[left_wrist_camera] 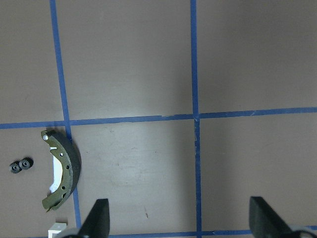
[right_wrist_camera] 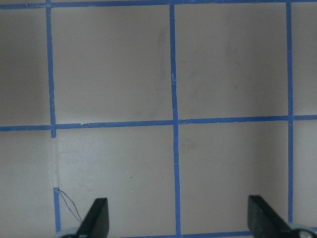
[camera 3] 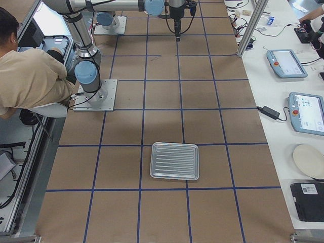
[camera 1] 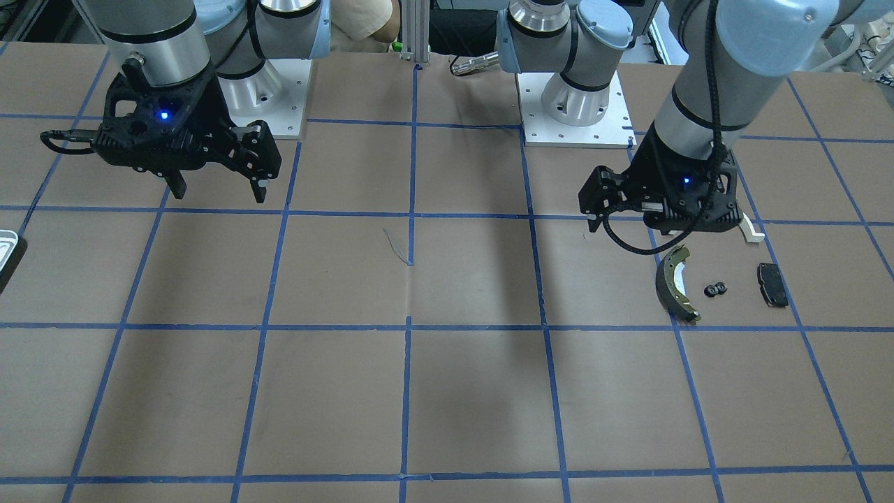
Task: Place bearing gear from tray to pile
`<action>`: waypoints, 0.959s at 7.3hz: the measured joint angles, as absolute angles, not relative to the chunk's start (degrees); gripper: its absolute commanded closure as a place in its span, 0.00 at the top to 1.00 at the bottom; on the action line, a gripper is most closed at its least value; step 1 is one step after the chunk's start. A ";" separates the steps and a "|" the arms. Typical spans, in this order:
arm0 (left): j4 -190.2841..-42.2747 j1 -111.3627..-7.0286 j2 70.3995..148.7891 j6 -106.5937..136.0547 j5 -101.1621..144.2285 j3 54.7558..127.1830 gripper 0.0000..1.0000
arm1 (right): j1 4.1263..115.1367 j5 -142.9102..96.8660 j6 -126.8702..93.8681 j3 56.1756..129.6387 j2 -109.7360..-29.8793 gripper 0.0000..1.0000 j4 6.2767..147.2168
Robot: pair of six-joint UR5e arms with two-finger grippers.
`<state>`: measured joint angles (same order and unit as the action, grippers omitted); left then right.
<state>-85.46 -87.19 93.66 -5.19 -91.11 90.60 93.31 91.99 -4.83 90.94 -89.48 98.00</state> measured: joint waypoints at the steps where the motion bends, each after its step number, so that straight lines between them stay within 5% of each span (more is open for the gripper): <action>1: -86.59 -87.81 92.22 -4.69 -91.06 90.69 1.00 | 92.71 91.91 -4.64 90.83 -89.48 1.00 97.74; 7: -88.77 -88.09 91.59 -4.99 -90.88 91.14 1.00 | 92.06 91.33 -4.18 90.51 -89.58 1.00 95.04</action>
